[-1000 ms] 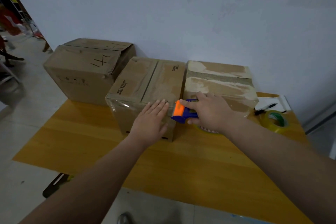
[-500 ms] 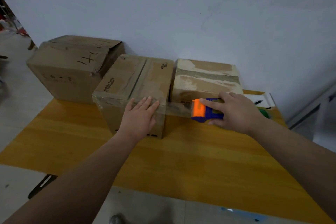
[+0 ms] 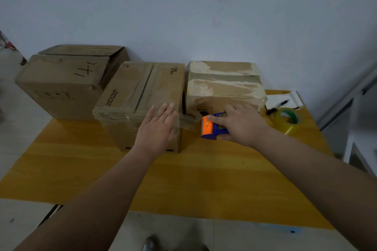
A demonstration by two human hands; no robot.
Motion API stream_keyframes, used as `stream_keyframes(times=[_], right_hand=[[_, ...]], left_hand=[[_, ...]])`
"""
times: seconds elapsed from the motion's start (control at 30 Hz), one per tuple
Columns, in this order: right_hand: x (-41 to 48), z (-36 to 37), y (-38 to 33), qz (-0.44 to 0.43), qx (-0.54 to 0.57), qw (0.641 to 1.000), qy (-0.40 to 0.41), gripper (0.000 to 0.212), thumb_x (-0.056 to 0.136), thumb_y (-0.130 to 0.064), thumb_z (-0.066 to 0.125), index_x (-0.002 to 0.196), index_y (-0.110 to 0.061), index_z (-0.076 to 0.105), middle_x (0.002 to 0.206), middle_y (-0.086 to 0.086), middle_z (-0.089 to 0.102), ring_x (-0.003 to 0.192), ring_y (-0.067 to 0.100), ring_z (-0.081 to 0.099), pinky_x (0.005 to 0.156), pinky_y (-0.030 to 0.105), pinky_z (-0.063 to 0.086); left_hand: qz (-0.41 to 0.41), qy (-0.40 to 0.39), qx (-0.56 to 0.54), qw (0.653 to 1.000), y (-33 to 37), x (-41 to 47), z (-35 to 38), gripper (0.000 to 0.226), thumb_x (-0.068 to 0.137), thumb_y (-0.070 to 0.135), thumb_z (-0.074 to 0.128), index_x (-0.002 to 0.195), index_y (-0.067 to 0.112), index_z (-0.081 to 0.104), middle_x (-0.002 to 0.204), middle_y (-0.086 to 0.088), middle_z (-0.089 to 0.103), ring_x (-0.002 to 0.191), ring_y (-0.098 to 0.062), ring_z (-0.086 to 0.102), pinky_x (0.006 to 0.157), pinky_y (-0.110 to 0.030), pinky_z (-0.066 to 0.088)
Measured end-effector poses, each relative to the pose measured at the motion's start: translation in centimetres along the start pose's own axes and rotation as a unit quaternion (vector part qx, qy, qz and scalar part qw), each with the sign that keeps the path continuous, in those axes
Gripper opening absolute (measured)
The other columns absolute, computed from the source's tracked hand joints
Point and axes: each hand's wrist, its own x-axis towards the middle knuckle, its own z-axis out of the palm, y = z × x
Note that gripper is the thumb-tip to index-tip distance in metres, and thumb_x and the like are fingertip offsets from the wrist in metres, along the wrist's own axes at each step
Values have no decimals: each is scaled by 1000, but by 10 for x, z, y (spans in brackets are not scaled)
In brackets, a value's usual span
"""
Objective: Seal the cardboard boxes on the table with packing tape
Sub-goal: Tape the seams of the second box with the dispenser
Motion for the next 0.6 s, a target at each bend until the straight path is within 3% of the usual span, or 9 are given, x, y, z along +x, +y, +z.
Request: stream_keyframes(times=[0.2,0.4,0.6], right_hand=[[31,-2,-31,25,53,996,-70,58,89,-55,51,142,-38,32,118,10,49,102,34,52,75,39,35],[53,0,-56,36,101,990,-95,54,89,-49,57,138,-36,40,137,10,40,110,37,52,80,42,41],[68,-16,-51,33,103,983,-145,41,87,-46,59,125,-33,52,98,-1,51,88,22,52,63,34,36]], left_hand=[[8,-1,-66,998,-5,5,3,49,96,28,49,142,15,38,153,-2,28,142,-14,21,117,-31,4],[-4,16,-78,997,-8,6,7,47,95,27,51,140,15,42,151,-2,32,141,-15,25,117,-32,9],[-1,23,-88,996,-7,6,7,46,92,23,55,136,13,47,148,-4,38,139,-18,31,116,-34,15]])
